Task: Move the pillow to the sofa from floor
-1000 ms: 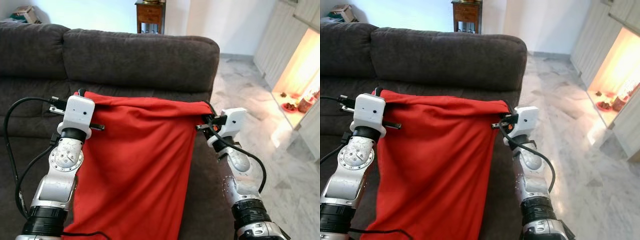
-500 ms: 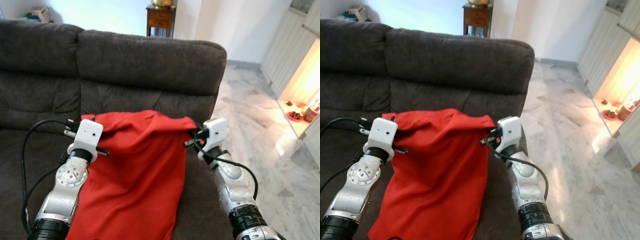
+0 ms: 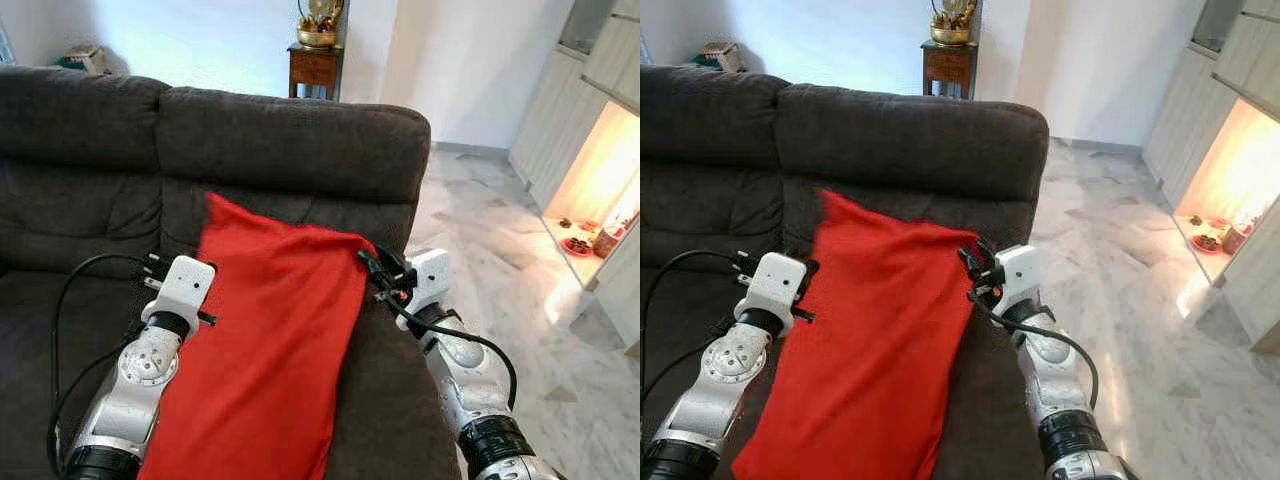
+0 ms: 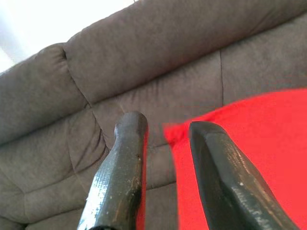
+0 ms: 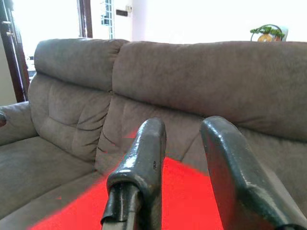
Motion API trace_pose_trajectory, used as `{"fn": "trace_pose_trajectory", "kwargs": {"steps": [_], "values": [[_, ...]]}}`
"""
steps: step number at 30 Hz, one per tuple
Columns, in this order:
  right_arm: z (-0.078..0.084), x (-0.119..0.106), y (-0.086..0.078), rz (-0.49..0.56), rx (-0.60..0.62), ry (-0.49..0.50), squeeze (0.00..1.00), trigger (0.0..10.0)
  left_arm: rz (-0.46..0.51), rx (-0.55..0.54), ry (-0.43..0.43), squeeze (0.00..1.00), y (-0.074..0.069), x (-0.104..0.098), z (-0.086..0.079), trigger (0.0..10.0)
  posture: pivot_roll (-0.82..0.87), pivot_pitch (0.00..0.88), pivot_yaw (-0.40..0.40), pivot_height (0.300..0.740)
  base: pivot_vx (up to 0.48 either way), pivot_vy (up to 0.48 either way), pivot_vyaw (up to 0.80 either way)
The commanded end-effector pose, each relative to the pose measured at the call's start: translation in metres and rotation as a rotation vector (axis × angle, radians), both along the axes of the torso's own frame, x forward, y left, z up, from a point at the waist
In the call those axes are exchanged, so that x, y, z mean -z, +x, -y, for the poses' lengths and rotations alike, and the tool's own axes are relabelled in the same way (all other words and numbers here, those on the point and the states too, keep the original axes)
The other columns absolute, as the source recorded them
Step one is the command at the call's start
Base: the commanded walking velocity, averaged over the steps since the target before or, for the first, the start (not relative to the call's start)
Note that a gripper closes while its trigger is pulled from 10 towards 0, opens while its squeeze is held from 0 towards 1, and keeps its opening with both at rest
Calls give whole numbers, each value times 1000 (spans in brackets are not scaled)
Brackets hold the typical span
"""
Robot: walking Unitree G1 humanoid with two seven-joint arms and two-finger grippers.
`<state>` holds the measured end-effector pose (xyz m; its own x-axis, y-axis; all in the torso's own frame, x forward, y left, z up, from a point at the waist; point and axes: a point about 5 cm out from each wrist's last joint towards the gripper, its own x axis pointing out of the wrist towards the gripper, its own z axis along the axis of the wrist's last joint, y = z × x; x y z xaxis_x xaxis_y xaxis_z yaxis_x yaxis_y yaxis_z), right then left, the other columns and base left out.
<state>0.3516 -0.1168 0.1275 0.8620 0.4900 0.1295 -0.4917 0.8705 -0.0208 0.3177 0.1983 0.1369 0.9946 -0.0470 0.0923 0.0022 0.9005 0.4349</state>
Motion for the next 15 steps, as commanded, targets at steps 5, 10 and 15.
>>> {"fn": "trace_pose_trajectory", "kwargs": {"steps": [5, 10, 15], "values": [[48, 34, -4, -162, 295, 97, 0, 10000, -151, -29, -128, 0, -6, 45, -9, 10000, 107, 0, -37, 740, 0, 0, 0], [103, 95, -41, -445, 580, 119, 0, 10000, -432, -156, -239, 0, -31, 110, -33, 10000, 80, 0, -18, 740, 0, 0, 0], [129, 139, -87, -657, 779, 118, 0, 10000, -639, -248, -236, 0, -64, 153, -43, 10000, 66, 0, -9, 740, 0, 0, 0]]}}
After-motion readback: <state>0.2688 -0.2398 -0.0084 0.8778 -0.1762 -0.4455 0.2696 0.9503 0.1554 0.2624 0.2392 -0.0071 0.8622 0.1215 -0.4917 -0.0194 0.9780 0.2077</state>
